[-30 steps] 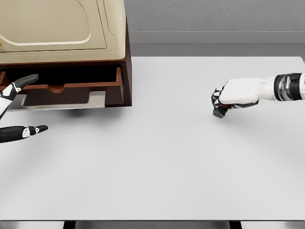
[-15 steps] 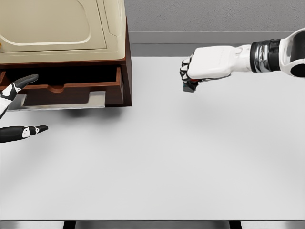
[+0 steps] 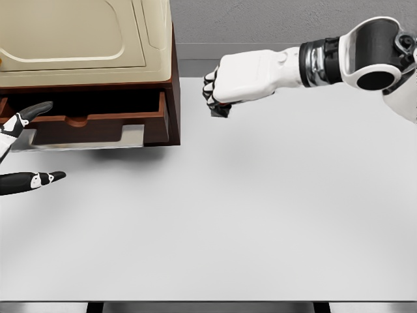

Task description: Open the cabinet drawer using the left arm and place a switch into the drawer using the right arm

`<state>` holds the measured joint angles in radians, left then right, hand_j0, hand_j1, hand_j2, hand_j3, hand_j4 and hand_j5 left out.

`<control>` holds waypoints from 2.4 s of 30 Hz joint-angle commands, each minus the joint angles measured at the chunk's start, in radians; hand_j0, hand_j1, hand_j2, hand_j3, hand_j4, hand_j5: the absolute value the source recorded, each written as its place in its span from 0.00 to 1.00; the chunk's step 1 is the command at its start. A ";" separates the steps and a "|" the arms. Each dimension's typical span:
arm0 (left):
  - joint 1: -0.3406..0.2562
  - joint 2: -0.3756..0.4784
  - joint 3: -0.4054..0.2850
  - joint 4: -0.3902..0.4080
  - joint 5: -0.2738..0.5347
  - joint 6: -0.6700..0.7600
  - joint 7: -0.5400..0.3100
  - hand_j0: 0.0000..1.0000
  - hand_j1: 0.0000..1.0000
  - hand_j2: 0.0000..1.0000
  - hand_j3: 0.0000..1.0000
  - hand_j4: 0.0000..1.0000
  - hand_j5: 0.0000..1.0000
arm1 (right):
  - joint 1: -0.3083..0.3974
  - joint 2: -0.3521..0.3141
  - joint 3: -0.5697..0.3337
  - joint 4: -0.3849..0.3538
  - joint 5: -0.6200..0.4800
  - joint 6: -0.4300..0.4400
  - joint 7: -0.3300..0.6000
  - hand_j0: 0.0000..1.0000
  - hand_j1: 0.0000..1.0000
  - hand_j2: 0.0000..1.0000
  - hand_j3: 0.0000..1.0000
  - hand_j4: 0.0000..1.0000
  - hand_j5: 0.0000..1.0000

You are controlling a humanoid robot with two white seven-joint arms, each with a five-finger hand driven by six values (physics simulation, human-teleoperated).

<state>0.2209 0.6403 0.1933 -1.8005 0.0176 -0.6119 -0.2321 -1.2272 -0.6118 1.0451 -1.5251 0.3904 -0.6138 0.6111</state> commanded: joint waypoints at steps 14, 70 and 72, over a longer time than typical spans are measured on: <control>0.000 0.001 0.000 0.000 0.007 0.001 0.000 1.00 1.00 1.00 1.00 1.00 1.00 | -0.098 0.119 0.016 0.000 -0.007 0.003 0.000 0.32 0.32 0.32 0.32 0.32 0.32; 0.000 -0.005 0.000 0.000 0.007 0.001 0.000 1.00 1.00 1.00 1.00 1.00 1.00 | -0.267 0.497 0.181 0.359 -0.002 0.022 0.000 0.34 0.34 0.34 0.34 0.34 0.34; 0.000 -0.005 0.000 0.000 0.007 0.001 -0.007 1.00 1.00 1.00 1.00 1.00 1.00 | -0.268 0.497 0.188 0.361 -0.004 0.022 0.000 0.34 0.34 0.34 0.34 0.34 0.34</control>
<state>0.2209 0.6358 0.1933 -1.8006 0.0176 -0.6118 -0.2362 -1.4956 -0.1197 1.2299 -1.1712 0.3904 -0.5946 0.6111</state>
